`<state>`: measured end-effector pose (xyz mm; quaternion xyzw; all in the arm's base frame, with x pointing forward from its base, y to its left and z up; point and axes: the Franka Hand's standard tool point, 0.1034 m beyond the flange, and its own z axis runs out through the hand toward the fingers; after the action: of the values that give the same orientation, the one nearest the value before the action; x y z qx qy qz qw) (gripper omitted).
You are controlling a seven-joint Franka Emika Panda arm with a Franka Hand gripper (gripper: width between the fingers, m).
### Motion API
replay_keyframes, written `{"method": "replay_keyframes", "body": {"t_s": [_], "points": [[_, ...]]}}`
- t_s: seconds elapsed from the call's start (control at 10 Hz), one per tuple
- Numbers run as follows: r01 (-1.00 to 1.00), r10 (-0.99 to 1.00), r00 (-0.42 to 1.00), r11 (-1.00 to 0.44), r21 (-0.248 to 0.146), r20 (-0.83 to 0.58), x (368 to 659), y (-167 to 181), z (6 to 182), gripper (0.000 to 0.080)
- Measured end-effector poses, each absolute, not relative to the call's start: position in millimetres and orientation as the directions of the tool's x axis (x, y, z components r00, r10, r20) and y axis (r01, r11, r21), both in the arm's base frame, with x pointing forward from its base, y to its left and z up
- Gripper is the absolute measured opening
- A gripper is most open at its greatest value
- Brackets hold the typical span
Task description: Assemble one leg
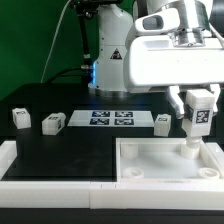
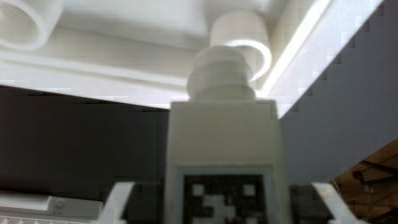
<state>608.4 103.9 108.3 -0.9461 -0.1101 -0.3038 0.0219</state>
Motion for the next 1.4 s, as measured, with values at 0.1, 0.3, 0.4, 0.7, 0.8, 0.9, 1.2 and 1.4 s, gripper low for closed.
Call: {"method": "replay_keyframes", "body": {"t_s": [0.1,0.3,0.4,0.7,0.8,0.9,1.2,1.4], "points": [[0.216,0.187,0.798,-0.976,0.017,0.573,614,107,102.1,0.0287],[0.225,0.189,0.796,-0.974,0.01,0.575,624,116,85.0,0.0287],[0.228,0.192,0.789,-0.974,0.012,0.583,629,120,76.5,0.0287],[0.209,0.173,0.798,-0.978,0.004,0.577,633,123,68.6,0.0288],[0.21,0.175,0.798,-0.978,0.006,0.577,632,122,67.8,0.0288],[0.211,0.178,0.793,-0.977,0.011,0.582,632,121,65.5,0.0288],[0.214,0.182,0.782,-0.977,0.018,0.596,632,121,65.2,0.0288],[0.215,0.182,0.793,-0.977,0.014,0.581,633,121,65.5,0.0288]]}}
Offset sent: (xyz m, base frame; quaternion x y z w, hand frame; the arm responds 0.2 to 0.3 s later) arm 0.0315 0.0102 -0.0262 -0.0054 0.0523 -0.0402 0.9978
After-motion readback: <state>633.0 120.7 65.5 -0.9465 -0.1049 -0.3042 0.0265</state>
